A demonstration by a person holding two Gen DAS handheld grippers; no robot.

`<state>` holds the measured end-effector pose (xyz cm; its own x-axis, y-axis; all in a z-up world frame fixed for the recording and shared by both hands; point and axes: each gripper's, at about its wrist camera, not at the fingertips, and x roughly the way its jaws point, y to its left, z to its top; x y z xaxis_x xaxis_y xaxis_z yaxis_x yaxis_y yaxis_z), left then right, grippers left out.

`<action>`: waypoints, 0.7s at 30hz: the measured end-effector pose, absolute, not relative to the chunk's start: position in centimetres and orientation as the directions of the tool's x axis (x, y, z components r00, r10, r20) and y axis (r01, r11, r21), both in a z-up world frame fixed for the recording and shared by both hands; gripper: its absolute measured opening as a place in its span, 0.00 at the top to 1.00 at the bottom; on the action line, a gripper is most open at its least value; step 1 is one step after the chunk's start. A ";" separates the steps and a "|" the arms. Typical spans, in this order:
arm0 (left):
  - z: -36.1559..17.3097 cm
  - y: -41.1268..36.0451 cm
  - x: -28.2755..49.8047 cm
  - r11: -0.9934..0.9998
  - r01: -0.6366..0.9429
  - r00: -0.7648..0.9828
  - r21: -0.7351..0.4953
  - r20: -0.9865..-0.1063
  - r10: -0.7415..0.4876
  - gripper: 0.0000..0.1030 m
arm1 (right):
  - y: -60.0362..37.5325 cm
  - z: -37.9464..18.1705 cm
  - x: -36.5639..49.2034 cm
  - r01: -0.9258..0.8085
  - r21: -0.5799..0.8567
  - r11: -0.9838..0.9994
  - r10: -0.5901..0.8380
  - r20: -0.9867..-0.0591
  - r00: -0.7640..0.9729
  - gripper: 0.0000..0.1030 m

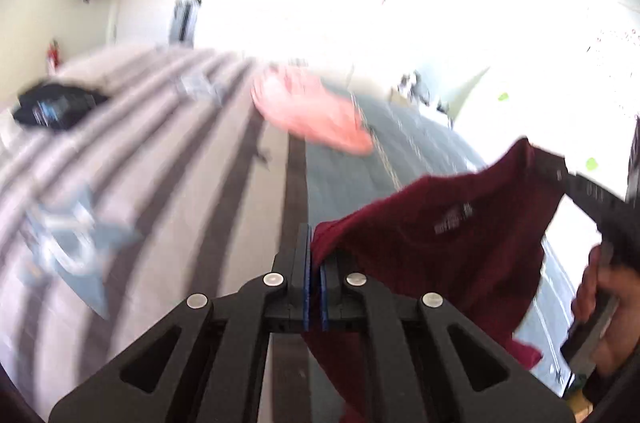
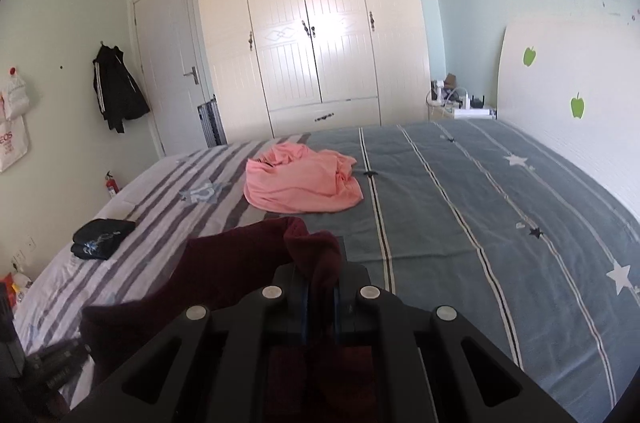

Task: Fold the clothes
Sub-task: 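Hold the dark red shirt up by its shoulders with both grippers and shake it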

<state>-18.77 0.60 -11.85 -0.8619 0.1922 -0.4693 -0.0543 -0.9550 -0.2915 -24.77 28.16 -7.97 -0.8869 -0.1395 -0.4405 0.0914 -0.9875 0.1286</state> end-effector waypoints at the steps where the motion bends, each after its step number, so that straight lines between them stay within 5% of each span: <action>1: -9.3 0.2 -17.9 -0.961 -0.052 -0.883 -0.272 -0.436 0.172 0.99 | 27.6 -6.4 -23.9 0.098 0.123 -0.988 -0.141 -0.417 -0.898 0.93; 11: 13.4 -2.9 -6.0 -0.986 -0.039 -0.991 -0.160 -0.118 0.059 0.98 | 23.9 13.6 -9.9 0.172 0.125 -0.977 -0.182 -0.082 -0.980 0.93; 21: 27.9 -4.0 5.3 -0.985 -0.058 -0.993 -0.164 0.113 0.040 0.98 | 22.7 28.0 3.7 0.185 0.113 -0.976 -0.170 0.137 -0.976 0.93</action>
